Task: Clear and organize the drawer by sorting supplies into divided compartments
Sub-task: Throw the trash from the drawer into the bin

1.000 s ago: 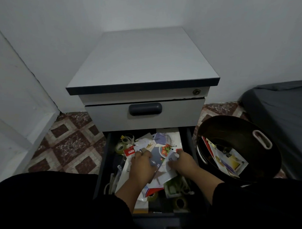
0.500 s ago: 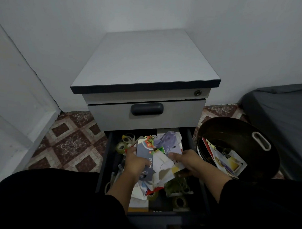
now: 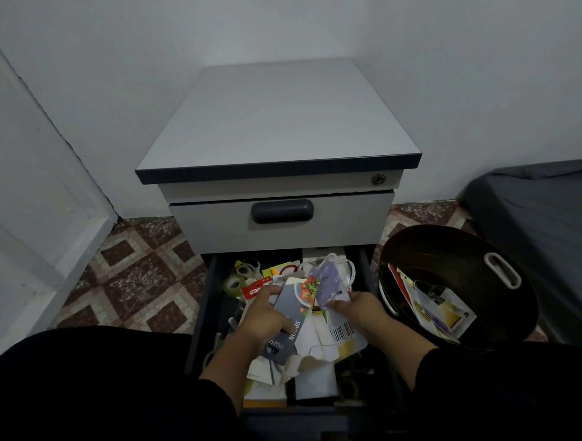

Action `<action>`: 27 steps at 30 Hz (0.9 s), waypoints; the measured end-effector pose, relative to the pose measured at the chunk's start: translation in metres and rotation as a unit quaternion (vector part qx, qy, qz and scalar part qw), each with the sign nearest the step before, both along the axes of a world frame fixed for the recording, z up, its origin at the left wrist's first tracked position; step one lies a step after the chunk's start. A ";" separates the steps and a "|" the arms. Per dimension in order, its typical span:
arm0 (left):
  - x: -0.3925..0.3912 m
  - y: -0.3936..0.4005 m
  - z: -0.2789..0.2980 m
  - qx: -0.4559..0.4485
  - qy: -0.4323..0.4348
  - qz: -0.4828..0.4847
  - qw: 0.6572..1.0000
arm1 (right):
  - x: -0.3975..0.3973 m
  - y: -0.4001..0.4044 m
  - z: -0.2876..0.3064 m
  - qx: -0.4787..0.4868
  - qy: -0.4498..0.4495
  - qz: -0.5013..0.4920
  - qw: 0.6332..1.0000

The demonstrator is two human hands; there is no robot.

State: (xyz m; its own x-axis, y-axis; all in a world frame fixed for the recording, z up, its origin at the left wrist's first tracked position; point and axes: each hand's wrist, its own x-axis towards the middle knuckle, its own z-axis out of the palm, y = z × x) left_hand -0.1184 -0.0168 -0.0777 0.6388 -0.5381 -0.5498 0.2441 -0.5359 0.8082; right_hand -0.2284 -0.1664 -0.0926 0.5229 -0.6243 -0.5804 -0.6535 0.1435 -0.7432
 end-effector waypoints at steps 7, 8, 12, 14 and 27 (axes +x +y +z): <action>0.008 0.000 0.010 -0.052 -0.029 0.083 0.995 | -0.002 -0.008 0.009 -0.044 -0.001 -0.017 0.999; 0.010 0.001 0.012 -0.054 -0.028 0.096 0.994 | -0.003 -0.009 0.013 -0.058 0.006 -0.008 0.998; 0.013 0.005 0.021 -0.059 -0.021 0.145 0.987 | -0.004 -0.016 0.025 -0.136 0.039 0.013 0.990; 0.012 0.006 0.023 -0.070 -0.012 0.163 0.984 | -0.007 -0.020 0.031 -0.161 0.035 0.017 0.986; 0.002 0.009 0.032 -0.078 0.036 0.120 0.989 | -0.038 -0.049 0.090 -0.084 0.089 0.018 0.992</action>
State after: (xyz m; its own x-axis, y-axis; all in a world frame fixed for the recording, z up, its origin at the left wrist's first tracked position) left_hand -0.1161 -0.0079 -0.0454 0.7207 -0.4578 -0.5206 0.4091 -0.3256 0.8525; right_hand -0.2662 -0.2154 -0.0022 0.4456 -0.7027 -0.5546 -0.7792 0.0006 -0.6268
